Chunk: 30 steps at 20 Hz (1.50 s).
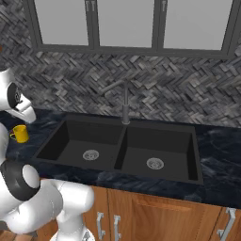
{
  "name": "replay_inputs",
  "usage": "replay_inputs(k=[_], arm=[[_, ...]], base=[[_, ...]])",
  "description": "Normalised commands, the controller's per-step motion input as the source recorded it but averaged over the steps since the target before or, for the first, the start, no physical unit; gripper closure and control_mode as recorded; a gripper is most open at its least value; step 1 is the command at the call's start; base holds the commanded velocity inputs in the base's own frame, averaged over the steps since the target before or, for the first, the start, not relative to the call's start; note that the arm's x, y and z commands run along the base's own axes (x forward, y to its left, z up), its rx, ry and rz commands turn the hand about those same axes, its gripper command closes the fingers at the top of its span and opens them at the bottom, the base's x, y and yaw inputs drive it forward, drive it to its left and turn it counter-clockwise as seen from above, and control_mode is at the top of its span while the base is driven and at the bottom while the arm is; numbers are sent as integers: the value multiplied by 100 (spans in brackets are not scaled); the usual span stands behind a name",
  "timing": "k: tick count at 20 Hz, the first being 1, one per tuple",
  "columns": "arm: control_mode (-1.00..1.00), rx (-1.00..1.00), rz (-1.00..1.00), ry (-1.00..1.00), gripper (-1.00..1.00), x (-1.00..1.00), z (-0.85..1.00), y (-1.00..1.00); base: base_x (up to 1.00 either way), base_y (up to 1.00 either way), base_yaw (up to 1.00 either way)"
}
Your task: Pick the mug and place it in the sink. Pick the bowl and place it in the open cabinet and then close the cabinet.
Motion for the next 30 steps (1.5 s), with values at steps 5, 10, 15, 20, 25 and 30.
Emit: replay_inputs(k=[5,10,15,20,25,30], arm=[[-100,-1,-4,4,-100,35,-16,90],[-100,0,-2,11,-100,28,-34,59],[-100,1,-1,2,-100,19,-14,52],[-100,-1,-2,8,-100,21,-33,42],[-100,-2,-1,9,-100,26,-41,23],[-100,-8,0,0,-100,22,-26,10]], base=[[0,0,0],[0,0,0],[0,0,0],[0,0,0],[0,0,0],[0,0,0]])
